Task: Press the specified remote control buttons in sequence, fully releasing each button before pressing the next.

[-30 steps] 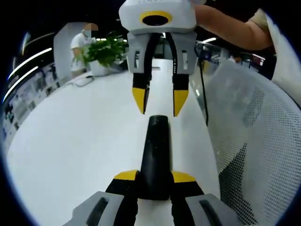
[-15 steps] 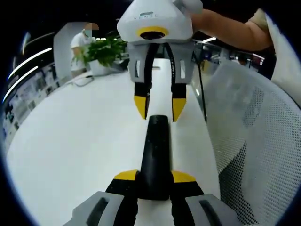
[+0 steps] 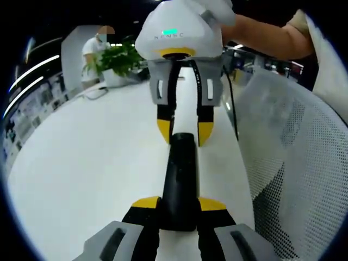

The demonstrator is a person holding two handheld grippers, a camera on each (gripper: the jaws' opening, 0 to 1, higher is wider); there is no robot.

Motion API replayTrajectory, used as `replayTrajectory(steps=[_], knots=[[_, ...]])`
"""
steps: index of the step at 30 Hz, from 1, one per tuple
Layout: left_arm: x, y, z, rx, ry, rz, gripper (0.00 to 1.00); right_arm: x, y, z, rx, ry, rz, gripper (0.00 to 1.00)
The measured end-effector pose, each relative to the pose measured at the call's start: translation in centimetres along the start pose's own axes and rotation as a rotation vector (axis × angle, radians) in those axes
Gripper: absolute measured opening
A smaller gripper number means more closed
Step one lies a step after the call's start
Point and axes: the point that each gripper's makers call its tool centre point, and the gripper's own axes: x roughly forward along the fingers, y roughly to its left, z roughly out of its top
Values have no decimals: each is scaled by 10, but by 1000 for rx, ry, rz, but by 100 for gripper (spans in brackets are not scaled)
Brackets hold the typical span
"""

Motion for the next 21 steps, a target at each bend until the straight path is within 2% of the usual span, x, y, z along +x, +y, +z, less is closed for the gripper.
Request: replayTrajectory(steps=[8,21], knots=[[0,0,0,-1,2,0,24,2,-4,-2,-62,30,-54,22],[0,0,1,0,12,2,24,2,-4,-2,-46,31,-56,22]])
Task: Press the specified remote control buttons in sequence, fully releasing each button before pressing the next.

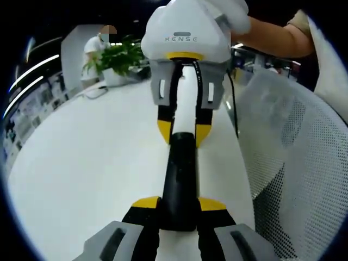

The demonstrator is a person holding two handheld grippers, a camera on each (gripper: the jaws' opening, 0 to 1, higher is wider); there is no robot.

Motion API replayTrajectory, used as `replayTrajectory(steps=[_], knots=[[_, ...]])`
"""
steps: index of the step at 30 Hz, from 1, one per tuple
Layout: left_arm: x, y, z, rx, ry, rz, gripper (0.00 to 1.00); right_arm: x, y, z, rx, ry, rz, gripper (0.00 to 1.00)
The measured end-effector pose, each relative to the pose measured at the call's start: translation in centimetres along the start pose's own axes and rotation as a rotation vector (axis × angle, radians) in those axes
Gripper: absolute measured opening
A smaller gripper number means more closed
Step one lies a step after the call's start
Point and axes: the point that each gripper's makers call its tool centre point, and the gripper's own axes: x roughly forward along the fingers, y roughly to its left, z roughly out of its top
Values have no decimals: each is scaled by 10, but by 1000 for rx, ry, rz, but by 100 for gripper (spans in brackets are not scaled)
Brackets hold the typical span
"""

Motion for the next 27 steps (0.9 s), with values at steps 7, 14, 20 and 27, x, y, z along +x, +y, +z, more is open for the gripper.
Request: replayTrajectory(steps=[7,14,20,27], knots=[[0,0,0,1,3,1,24,1,-1,-1,-4,3,-1,22],[0,0,0,10,15,-4,24,2,-1,-1,-5,-39,-13,21],[1,1,1,19,37,-12,24,-1,2,2,-6,-50,-14,21],[2,2,1,24,57,-19,24,-3,1,1,-2,-80,-18,21]])
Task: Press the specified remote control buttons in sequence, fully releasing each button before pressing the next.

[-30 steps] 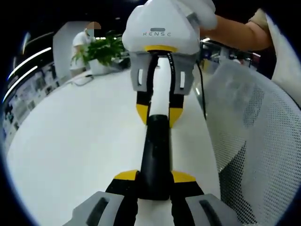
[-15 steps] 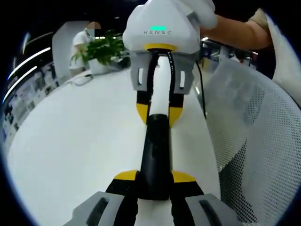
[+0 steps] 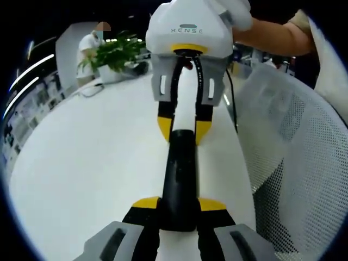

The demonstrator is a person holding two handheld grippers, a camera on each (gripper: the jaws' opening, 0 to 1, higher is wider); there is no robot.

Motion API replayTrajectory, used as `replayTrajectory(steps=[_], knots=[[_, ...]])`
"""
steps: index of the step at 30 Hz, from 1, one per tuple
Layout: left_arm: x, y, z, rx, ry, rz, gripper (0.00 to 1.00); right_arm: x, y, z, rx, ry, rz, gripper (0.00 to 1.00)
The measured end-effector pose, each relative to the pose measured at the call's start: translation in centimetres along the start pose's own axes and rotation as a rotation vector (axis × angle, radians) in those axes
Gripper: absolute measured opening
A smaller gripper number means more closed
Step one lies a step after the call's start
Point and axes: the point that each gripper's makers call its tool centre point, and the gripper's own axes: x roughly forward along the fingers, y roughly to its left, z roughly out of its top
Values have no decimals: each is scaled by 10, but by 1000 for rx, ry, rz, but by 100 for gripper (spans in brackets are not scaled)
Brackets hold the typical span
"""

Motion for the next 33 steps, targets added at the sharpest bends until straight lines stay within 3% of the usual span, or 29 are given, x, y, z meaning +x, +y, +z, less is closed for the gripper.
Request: replayTrajectory(steps=[7,33], knots=[[-1,2,5,10,6,10,24,-3,-4,-1,-12,5,-8,21],[-9,52,28,63,25,54,24,-22,-54,-3,15,-43,-86,21]])
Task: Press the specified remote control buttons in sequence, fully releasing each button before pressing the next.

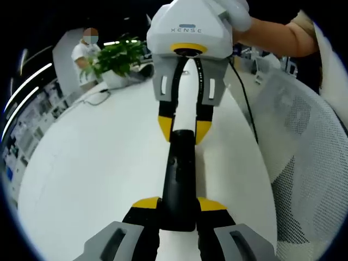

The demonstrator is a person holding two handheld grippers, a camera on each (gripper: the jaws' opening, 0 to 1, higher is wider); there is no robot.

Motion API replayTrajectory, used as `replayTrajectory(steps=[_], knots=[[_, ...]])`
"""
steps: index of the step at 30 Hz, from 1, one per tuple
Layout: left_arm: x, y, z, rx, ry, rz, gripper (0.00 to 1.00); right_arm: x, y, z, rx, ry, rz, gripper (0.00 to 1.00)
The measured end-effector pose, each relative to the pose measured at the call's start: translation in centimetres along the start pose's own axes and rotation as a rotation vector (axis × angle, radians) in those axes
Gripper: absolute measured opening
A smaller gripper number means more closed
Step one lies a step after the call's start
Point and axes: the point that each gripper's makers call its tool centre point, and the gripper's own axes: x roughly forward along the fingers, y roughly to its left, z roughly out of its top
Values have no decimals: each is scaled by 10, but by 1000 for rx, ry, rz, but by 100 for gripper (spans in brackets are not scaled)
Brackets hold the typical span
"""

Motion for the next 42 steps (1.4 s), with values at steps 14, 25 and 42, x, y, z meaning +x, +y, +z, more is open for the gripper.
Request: replayTrajectory(steps=[14,25,42], knots=[[8,26,2,15,22,3,24,8,-28,-7,20,-11,-8,21],[15,51,1,16,48,15,24,13,-53,-7,14,-5,-25,21],[32,74,-7,12,84,0,24,24,-74,-12,25,5,-24,21]])
